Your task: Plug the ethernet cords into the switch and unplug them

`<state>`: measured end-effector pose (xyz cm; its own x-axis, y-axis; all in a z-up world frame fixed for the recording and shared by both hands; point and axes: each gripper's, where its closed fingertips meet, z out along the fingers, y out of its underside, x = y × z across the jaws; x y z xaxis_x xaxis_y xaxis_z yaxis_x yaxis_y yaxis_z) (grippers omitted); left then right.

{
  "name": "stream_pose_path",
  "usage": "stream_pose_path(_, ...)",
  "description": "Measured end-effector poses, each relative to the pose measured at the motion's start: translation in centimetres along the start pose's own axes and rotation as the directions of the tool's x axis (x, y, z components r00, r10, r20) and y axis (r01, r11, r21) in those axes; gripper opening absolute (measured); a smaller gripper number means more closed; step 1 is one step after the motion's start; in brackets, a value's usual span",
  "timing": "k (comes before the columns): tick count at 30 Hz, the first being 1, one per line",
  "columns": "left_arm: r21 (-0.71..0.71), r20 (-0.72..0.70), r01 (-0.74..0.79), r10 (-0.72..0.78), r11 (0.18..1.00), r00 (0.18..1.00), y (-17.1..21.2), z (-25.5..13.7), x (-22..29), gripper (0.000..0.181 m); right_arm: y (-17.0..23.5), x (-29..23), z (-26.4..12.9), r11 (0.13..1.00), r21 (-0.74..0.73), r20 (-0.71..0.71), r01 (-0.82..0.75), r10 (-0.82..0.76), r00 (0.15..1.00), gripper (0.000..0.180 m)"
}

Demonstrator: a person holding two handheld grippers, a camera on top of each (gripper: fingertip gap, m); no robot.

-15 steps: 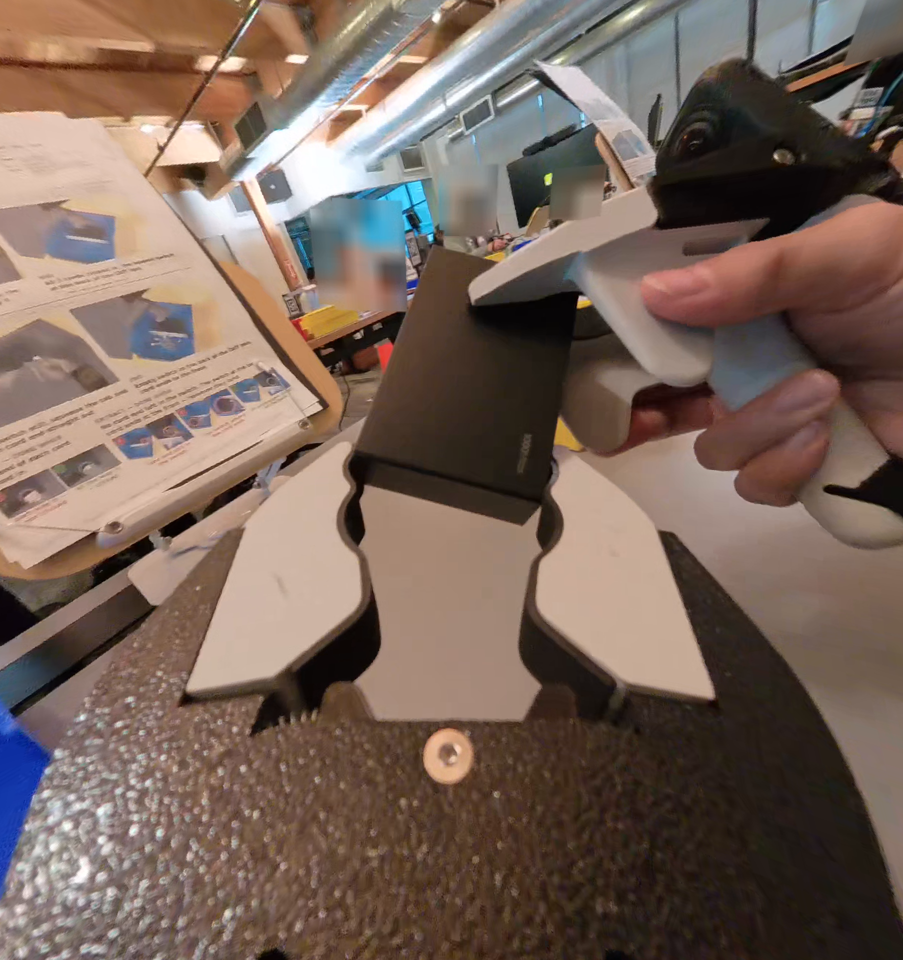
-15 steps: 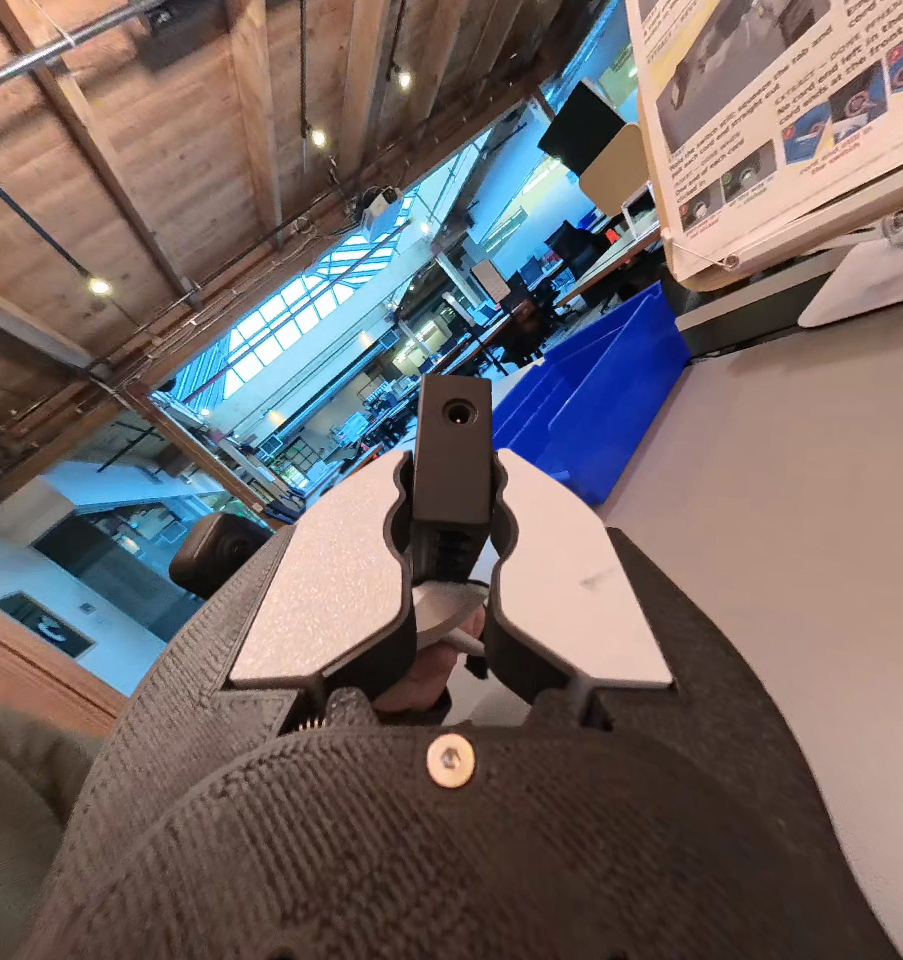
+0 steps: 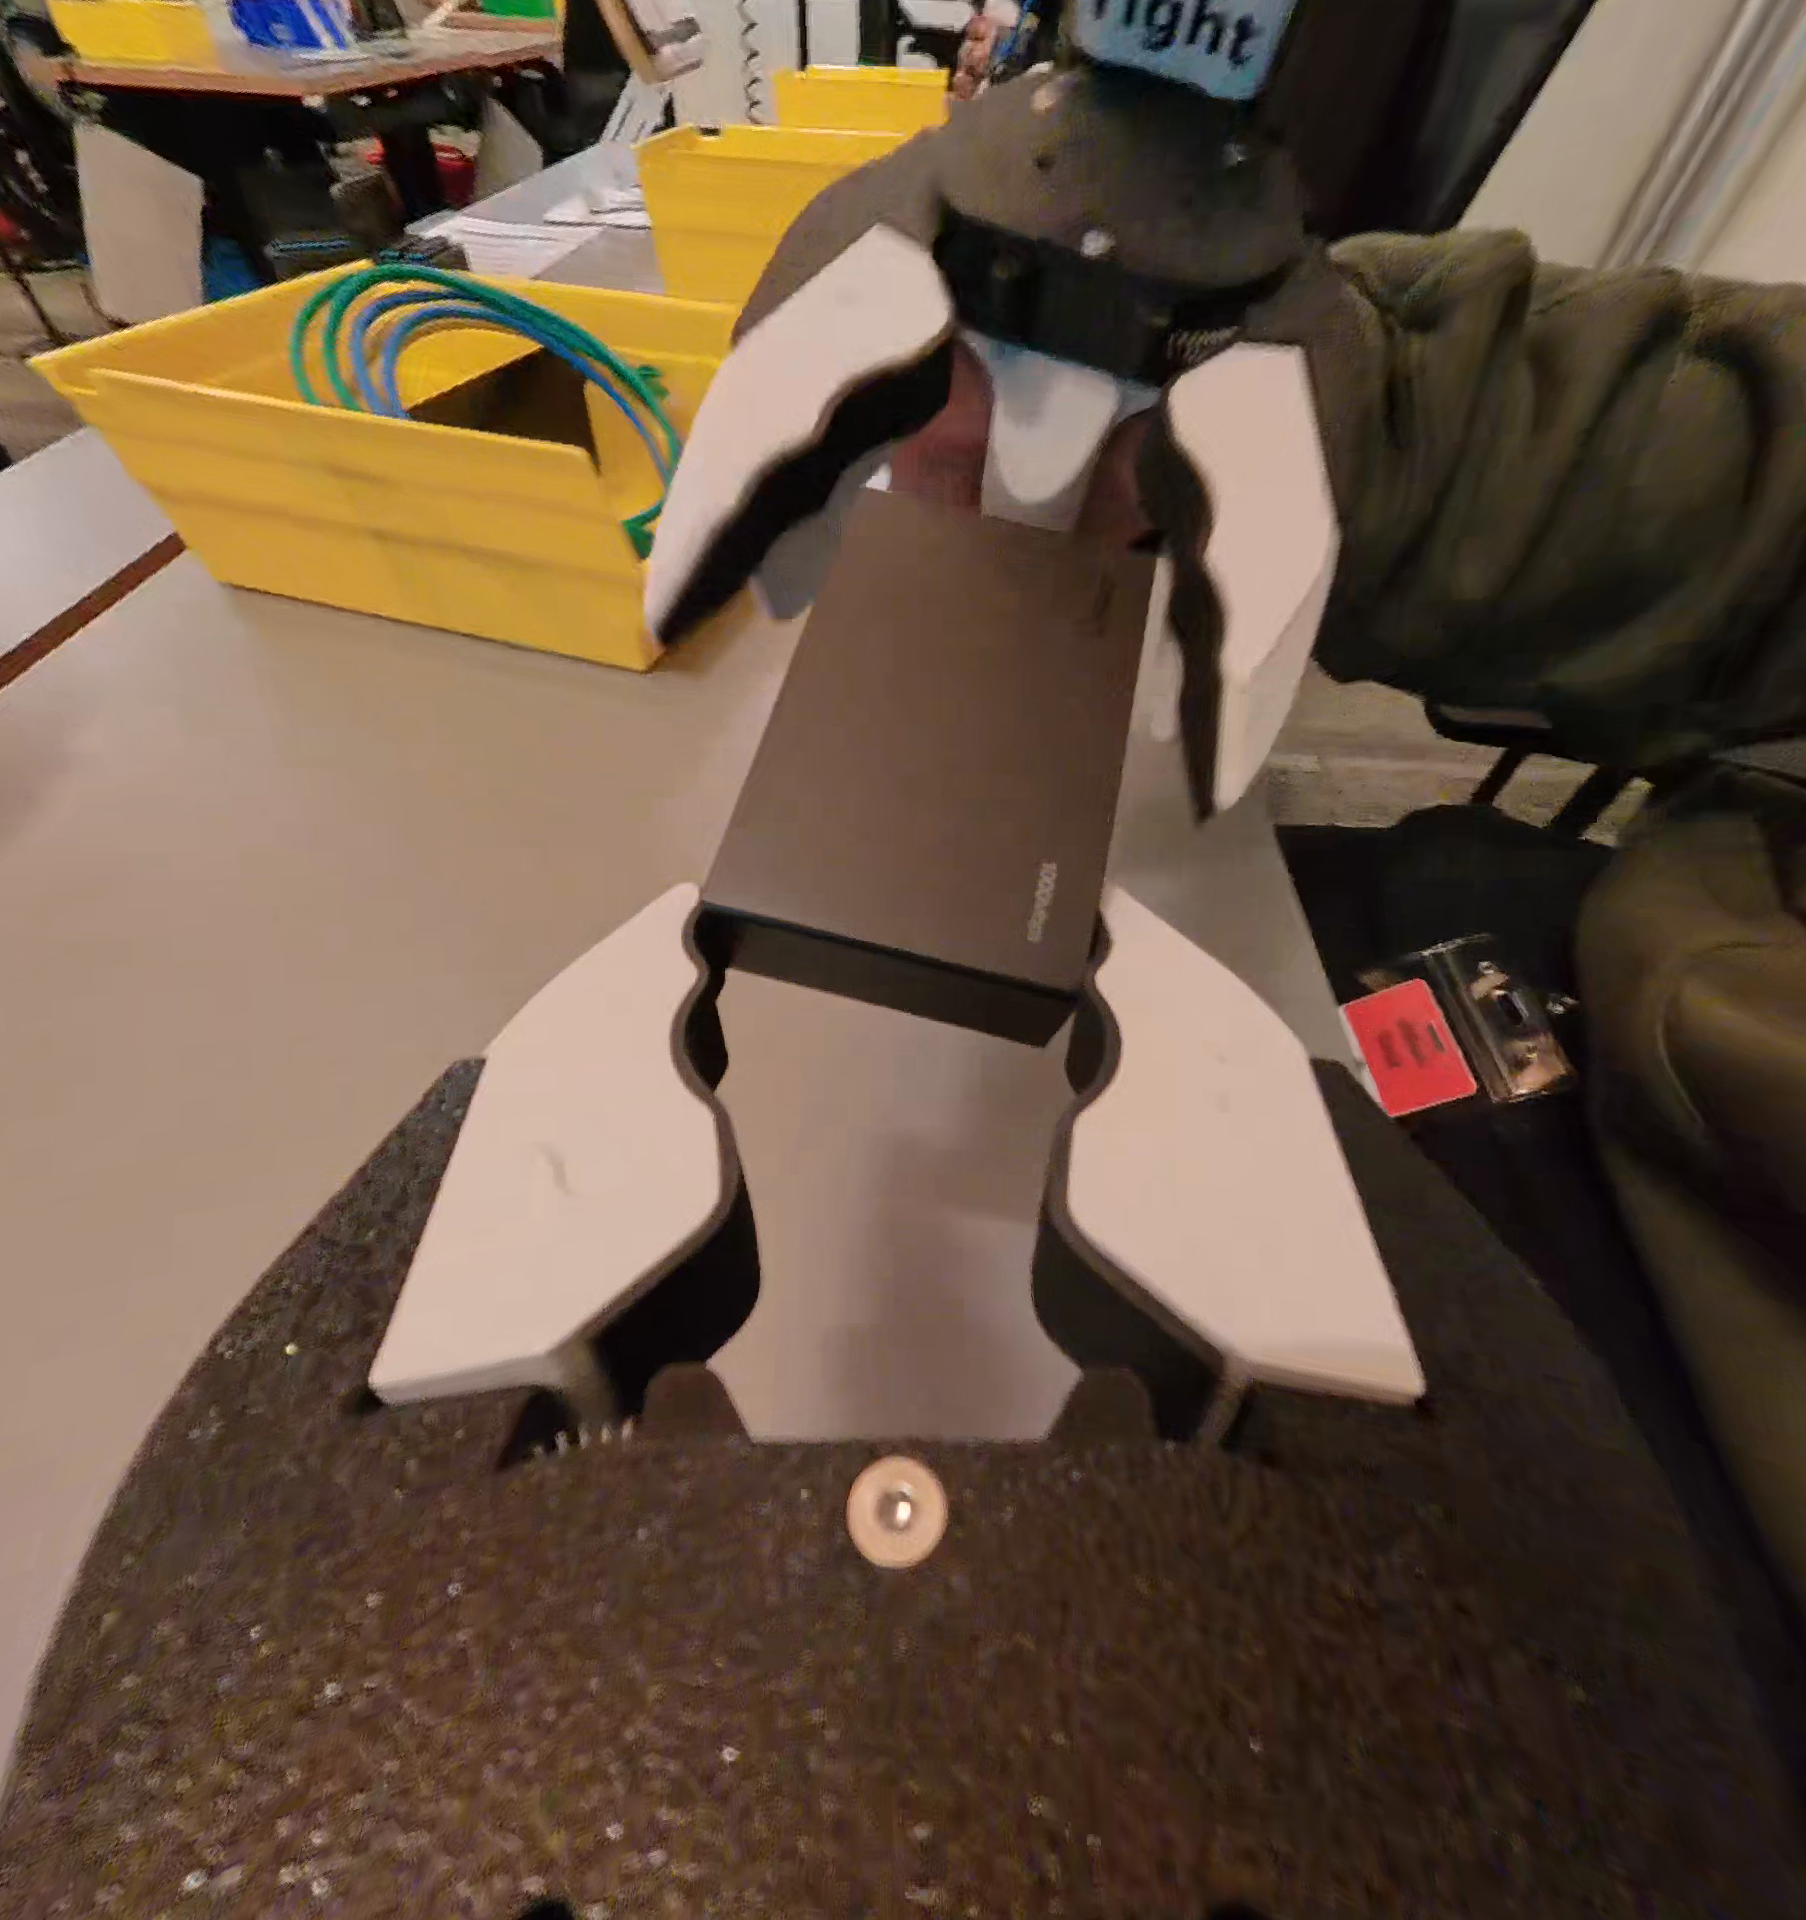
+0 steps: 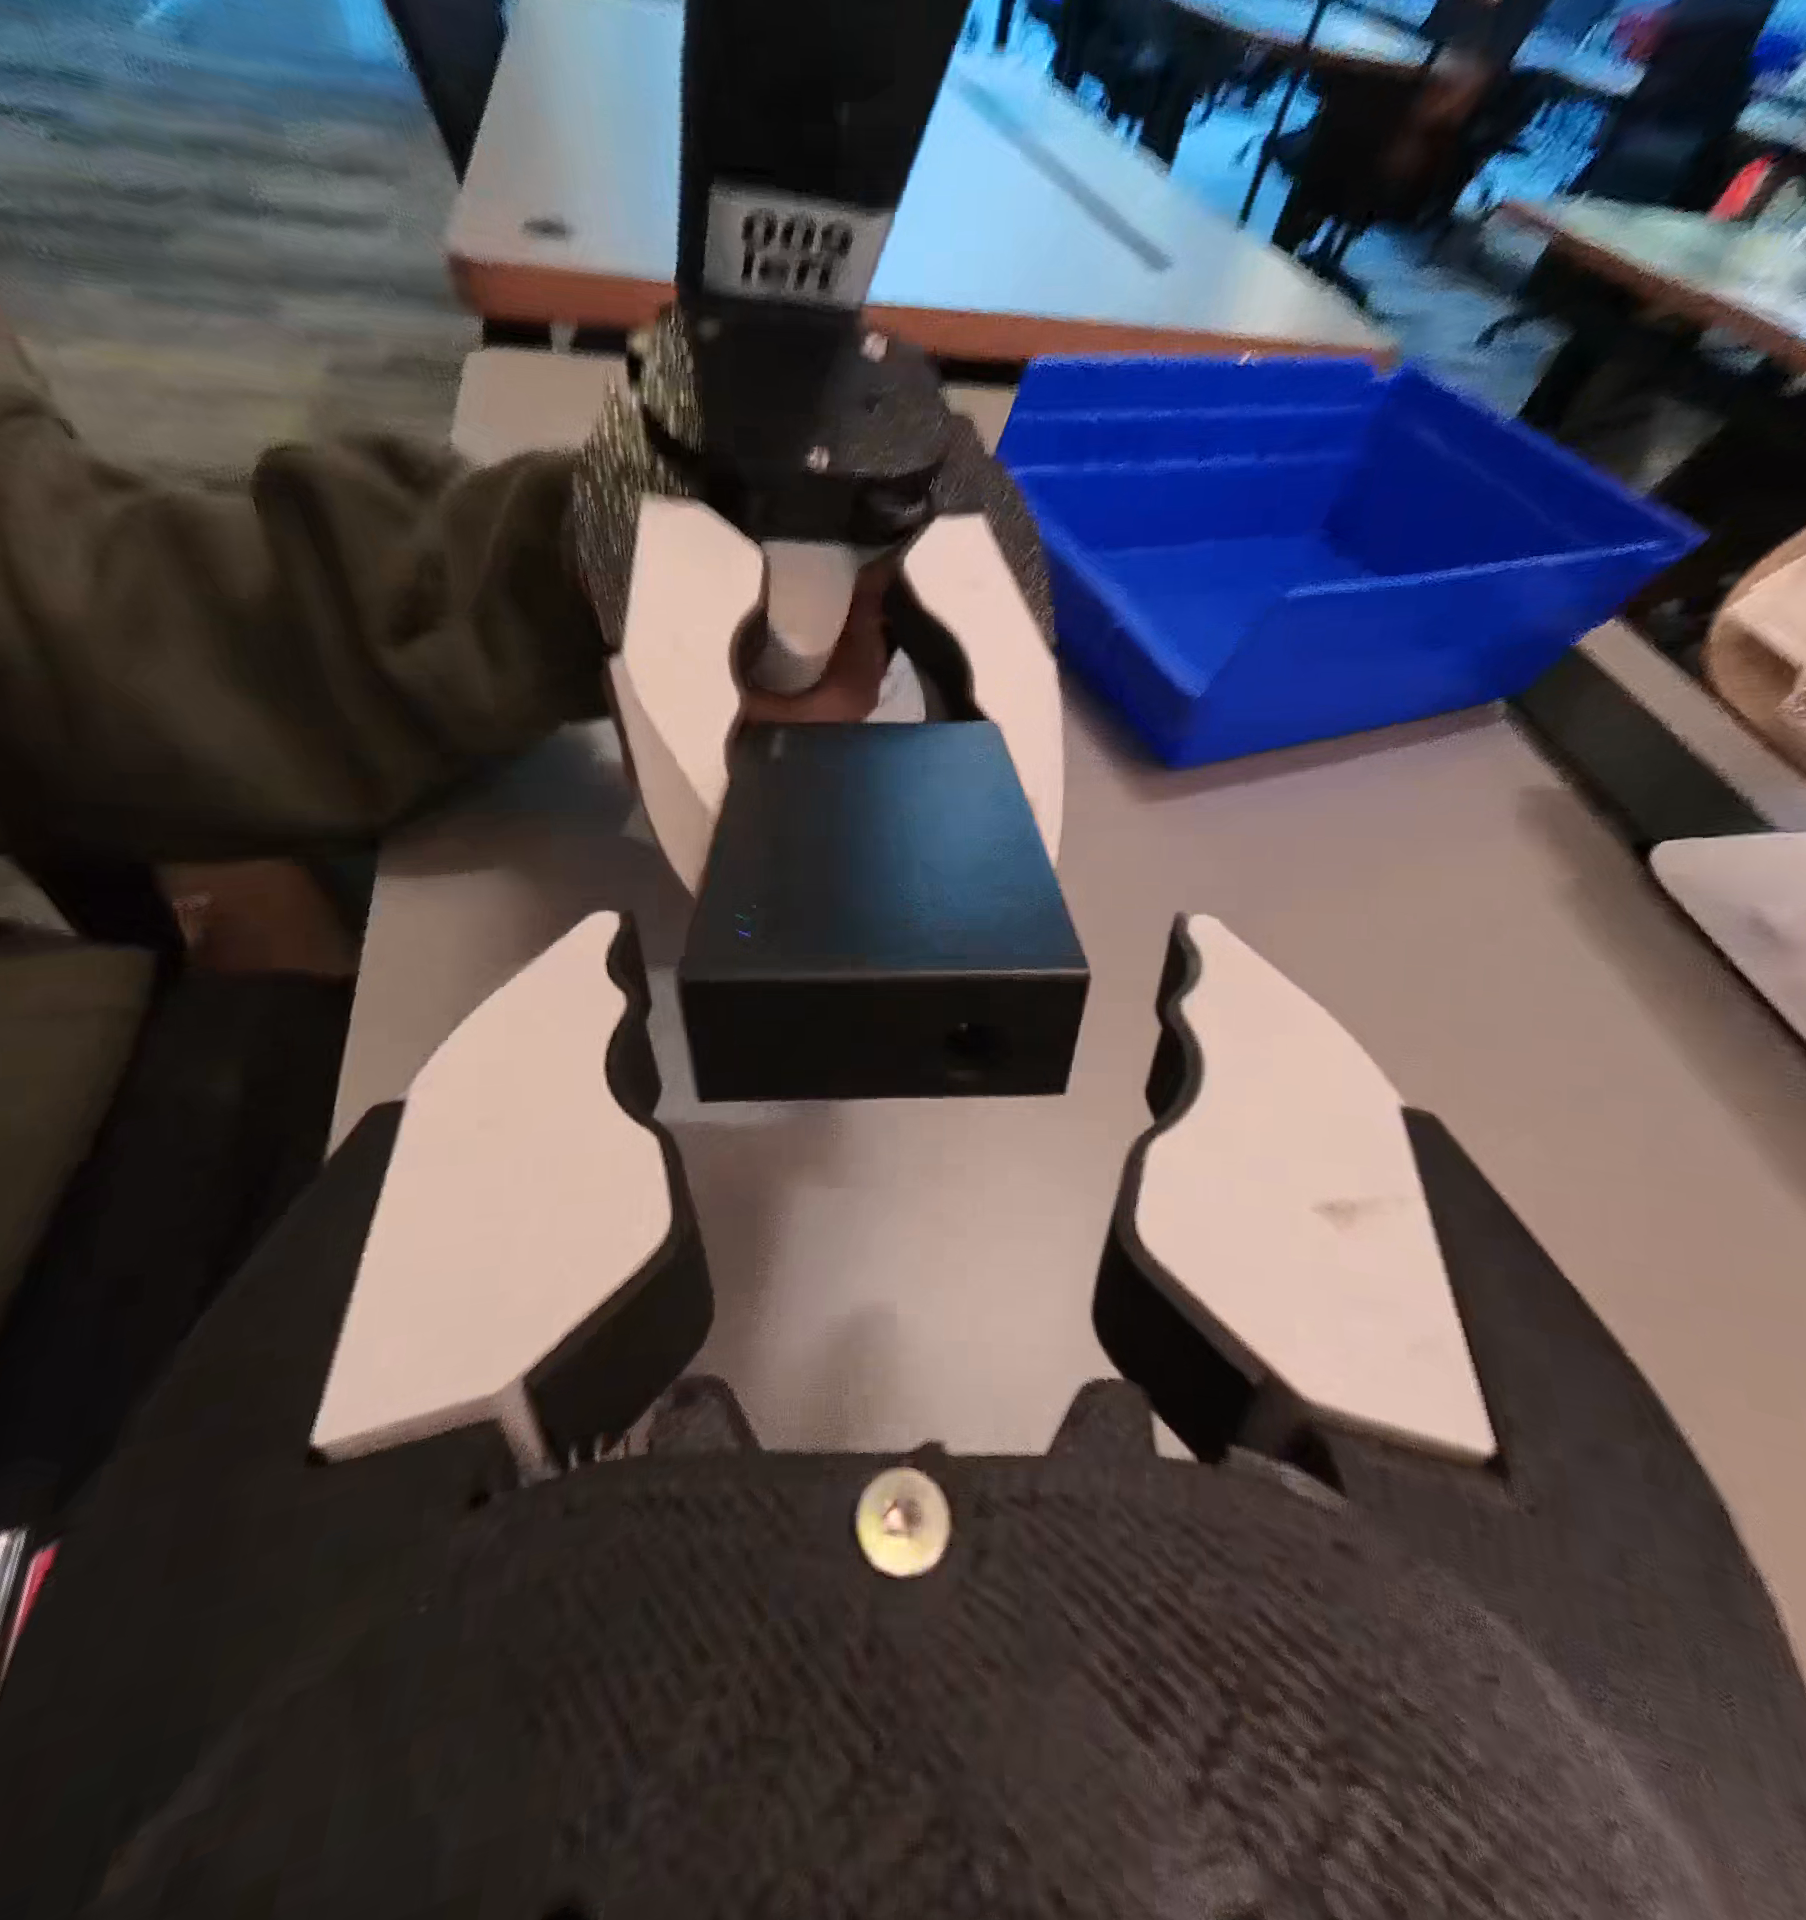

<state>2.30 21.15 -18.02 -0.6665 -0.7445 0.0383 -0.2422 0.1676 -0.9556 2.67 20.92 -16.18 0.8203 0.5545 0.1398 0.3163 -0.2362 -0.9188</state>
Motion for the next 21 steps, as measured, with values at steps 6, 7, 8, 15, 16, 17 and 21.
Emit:
stream_pose_path(6,-0.045,-0.016,-0.002,0.001,0.999,1.0,0.9,0.2,0.2,0.064,0.9,-0.6,1.2,0.998,-0.046,0.005,0.051,-0.051,0.999,0.074)
stream_pose_path(7,-0.048,-0.007,0.0,0.0,0.999,1.0,1.0,0.2,0.0,0.064,1.3,-0.5,1.3,0.996,-0.071,-0.008,0.051,-0.052,0.999,0.074)
stream_pose_path(8,-0.037,0.004,-0.002,0.002,0.999,1.0,0.9,0.3,-0.1,0.064,1.4,-0.3,1.3,0.996,-0.071,-0.013,0.053,-0.054,0.998,0.073)
stream_pose_path(15,0.241,0.158,0.133,-0.174,0.961,0.972,-1.4,-1.6,-4.1,0.082,0.2,10.7,-6.9,0.998,-0.037,-0.38,-0.055,0.037,0.924,0.073)
stream_pose_path(16,0.262,0.14,0.159,-0.201,0.952,0.97,-1.4,-1.6,-4.2,0.081,0.0,13.4,-9.1,0.996,-0.048,-0.45,-0.071,0.042,0.892,0.073)
stream_pose_path(17,0.272,0.132,0.182,-0.224,0.945,0.966,-1.2,-1.5,-4.4,0.078,0.1,16.1,-11.2,0.993,-0.081,-0.505,-0.087,0.034,0.863,0.073)
stream_pose_path(21,0.278,0.098,0.242,-0.278,0.93,0.956,-0.4,-0.6,-4.7,0.074,2.9,26.8,-18.1,0.93,-0.263,-0.646,-0.256,0.027,0.763,0.073)
